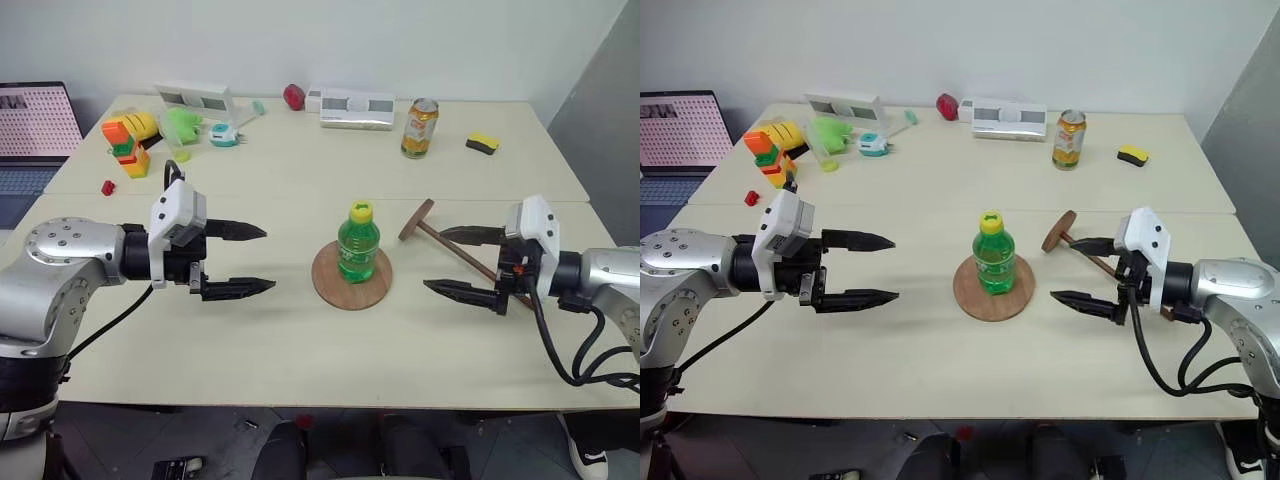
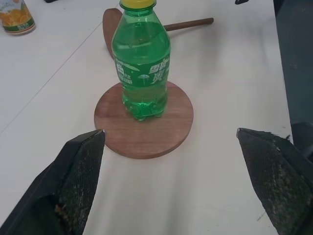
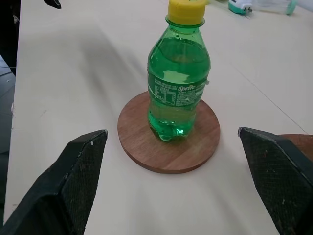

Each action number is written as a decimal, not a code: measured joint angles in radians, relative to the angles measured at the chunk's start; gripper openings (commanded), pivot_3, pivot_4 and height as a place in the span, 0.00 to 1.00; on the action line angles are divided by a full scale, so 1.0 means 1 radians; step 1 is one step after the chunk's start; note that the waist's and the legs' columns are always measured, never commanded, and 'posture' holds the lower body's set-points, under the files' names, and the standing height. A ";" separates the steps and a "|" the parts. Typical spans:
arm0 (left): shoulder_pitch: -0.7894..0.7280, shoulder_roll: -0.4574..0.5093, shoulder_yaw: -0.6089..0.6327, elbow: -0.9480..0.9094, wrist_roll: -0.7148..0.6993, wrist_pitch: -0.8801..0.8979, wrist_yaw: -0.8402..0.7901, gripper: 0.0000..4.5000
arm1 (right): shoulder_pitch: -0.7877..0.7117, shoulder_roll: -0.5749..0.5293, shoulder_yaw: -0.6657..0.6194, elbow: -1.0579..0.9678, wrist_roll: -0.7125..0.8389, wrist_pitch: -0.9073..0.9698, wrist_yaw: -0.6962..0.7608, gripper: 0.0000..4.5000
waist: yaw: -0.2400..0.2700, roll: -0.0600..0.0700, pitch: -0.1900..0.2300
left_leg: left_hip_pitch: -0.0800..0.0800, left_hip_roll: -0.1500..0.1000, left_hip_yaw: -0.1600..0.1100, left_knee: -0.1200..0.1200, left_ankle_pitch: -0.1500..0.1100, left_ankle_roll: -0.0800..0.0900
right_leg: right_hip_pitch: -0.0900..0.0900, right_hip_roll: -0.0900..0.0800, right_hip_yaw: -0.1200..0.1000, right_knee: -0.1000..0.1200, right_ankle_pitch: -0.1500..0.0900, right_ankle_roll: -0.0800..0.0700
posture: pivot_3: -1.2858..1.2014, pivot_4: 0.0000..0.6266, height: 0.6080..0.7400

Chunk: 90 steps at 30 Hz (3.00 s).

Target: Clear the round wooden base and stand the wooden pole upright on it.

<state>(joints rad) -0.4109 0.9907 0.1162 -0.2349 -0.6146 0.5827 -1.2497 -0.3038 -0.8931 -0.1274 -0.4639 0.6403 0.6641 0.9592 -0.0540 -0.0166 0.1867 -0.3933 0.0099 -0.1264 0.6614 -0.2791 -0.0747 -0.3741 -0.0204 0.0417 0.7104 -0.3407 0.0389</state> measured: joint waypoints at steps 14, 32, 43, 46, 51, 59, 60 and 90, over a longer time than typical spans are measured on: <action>0.015 0.013 0.009 -0.039 -0.027 0.064 0.023 1.00 | -0.001 0.011 0.012 -0.001 0.001 0.000 -0.004 1.00 | 0.000 0.000 0.000 | 0.000 0.000 0.000 0.000 0.000 0.000 | 0.000 0.000 0.000 0.000 0.000 0.000 | 0.52 0.24 1.00; -0.050 -0.013 -0.070 -0.013 0.030 0.018 0.035 1.00 | 0.009 0.011 -0.002 -0.032 0.011 0.015 -0.041 1.00 | 0.000 0.000 0.000 | 0.000 0.000 0.000 0.000 0.000 0.000 | 0.000 0.000 0.000 0.000 0.000 0.000 | 0.52 0.24 1.00; -0.075 -0.264 -0.183 0.067 0.100 -0.045 0.124 1.00 | 0.021 0.012 -0.024 -0.100 0.078 0.078 -0.096 1.00 | 0.007 0.000 0.000 | -0.001 -0.001 0.000 0.001 0.000 0.000 | 0.000 0.000 0.000 0.000 0.000 0.000 | 0.52 0.24 1.00; -0.119 -0.333 -0.228 0.143 0.146 -0.081 0.143 1.00 | 0.011 0.012 -0.027 -0.107 0.089 0.088 -0.111 1.00 | 0.007 0.000 0.000 | -0.001 0.000 0.000 0.001 0.000 0.000 | 0.000 0.000 -0.001 0.000 0.000 0.000 | 0.52 0.24 1.00; -0.145 -0.402 -0.272 0.224 0.200 -0.146 0.143 1.00 | -0.012 0.012 -0.029 -0.111 0.100 0.098 -0.118 1.00 | 0.006 0.000 0.000 | 0.000 -0.001 0.000 0.001 0.000 0.000 | 0.000 0.000 0.000 0.000 0.000 0.000 | 0.52 0.24 1.00; -0.194 -0.495 -0.291 0.344 0.267 -0.213 0.169 1.00 | -0.019 0.012 -0.046 -0.130 0.128 0.110 -0.147 1.00 | 0.008 0.000 0.000 | -0.001 -0.001 0.000 0.001 0.000 0.000 | 0.000 0.000 0.000 0.000 0.000 0.000 | 0.52 0.24 1.00; -0.206 -0.508 -0.297 0.365 0.282 -0.224 0.173 1.00 | -0.019 0.013 -0.046 -0.132 0.128 0.111 -0.155 1.00 | 0.008 0.000 0.000 | -0.001 -0.001 0.000 0.001 0.000 0.000 | 0.000 -0.001 0.000 0.000 0.000 0.000 | 0.52 0.24 1.00; -0.308 -0.662 -0.268 0.589 0.372 -0.299 0.294 0.73 | 0.001 0.051 -0.045 -0.161 0.132 0.113 -0.214 1.00 | 0.006 0.000 0.000 | -0.001 -0.001 -0.001 0.002 0.000 0.000 | 0.000 -0.001 0.000 0.001 0.000 0.000 | 0.52 0.24 1.00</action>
<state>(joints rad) -0.7191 0.3288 -0.1519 0.3542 -0.2429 0.2837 -0.9555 -0.3032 -0.8423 -0.1725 -0.6250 0.7719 0.7775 0.7448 -0.0483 -0.0170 0.1867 -0.3941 0.0087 -0.1269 0.6630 -0.2788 -0.0750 -0.3743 -0.0210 0.0414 0.7112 -0.3406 0.0390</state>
